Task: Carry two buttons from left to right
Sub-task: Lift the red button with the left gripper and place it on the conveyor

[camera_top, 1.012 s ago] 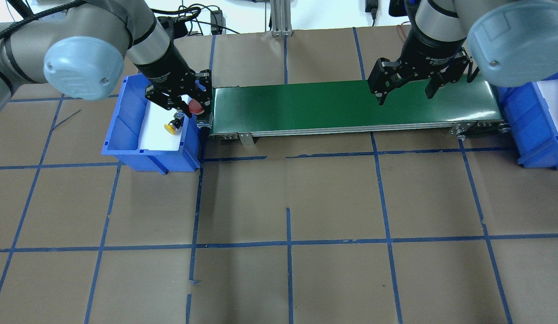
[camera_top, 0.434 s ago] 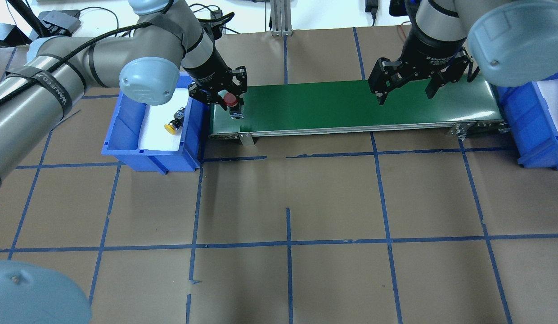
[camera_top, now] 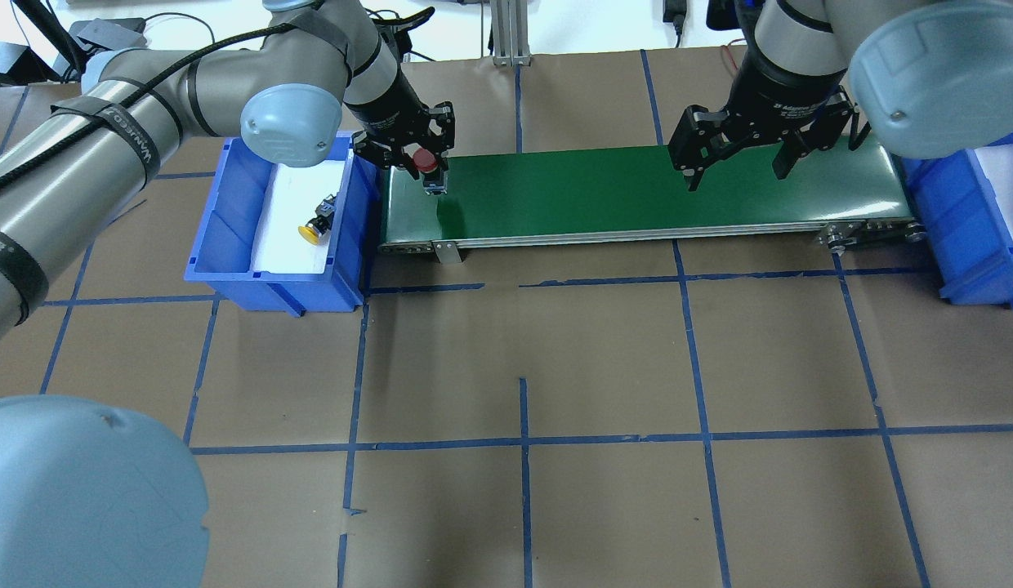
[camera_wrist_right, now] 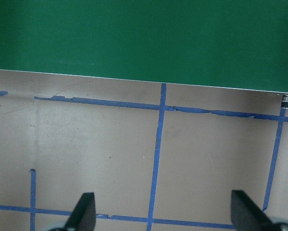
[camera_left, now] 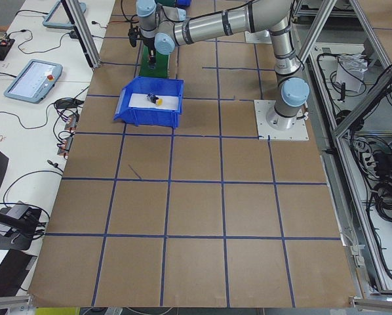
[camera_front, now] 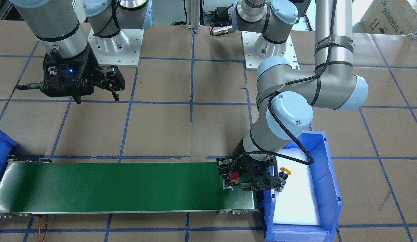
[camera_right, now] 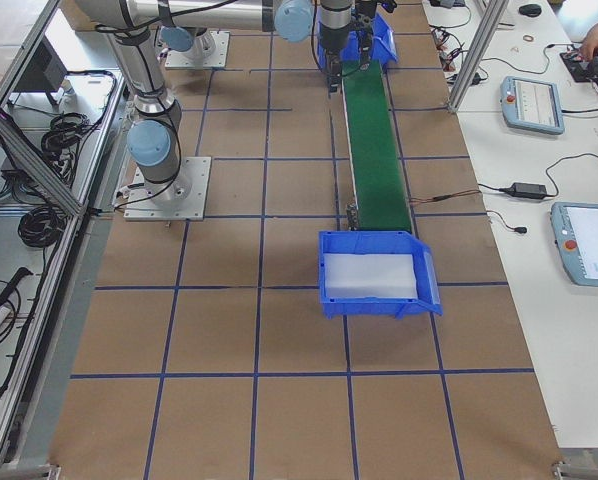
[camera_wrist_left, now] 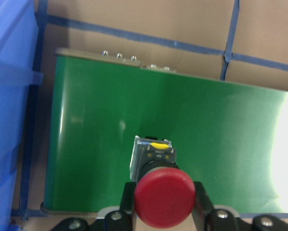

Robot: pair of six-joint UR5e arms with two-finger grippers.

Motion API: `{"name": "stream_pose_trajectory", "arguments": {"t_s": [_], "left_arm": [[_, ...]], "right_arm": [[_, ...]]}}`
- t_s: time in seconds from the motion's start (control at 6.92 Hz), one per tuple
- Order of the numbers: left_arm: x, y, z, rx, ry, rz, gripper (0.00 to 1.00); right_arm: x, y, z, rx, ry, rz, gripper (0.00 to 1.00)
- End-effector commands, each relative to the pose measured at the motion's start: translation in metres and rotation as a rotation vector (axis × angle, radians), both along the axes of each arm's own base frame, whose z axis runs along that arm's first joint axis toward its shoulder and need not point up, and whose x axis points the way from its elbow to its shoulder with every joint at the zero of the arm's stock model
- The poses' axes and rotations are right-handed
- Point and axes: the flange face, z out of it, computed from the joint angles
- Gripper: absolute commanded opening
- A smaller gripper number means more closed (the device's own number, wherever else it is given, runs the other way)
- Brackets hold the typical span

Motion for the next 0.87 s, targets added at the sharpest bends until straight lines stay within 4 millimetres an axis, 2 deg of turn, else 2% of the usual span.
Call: {"name": "stream_pose_trajectory", "arguments": {"t_s": [0.0,0.29,0.43,0.72], "left_arm": [[0.0001,0.0001,-0.0083,0.019,-0.002,0.022,0.32],[0.0005,0.0003,-0.0119,0.024,-0.006,0.019,0.48],[0.0011,0.0008,-0.0144,0.029,-0.013,0.024,0.84],[0.0016,0.0049,-0.0168,0.037,-0.013,0.026,0.85]], "right_arm": [[0.0,0.0,-0.0013,0.005,0.0,0.0,1.0],[-0.0001,-0.0001,-0.0013,0.005,0.002,0.0,1.0],[-0.0003,-0.0001,-0.0013,0.005,0.003,0.0,1.0],[-0.0004,-0.0001,-0.0013,0.005,0.005,0.0,1.0]]}}
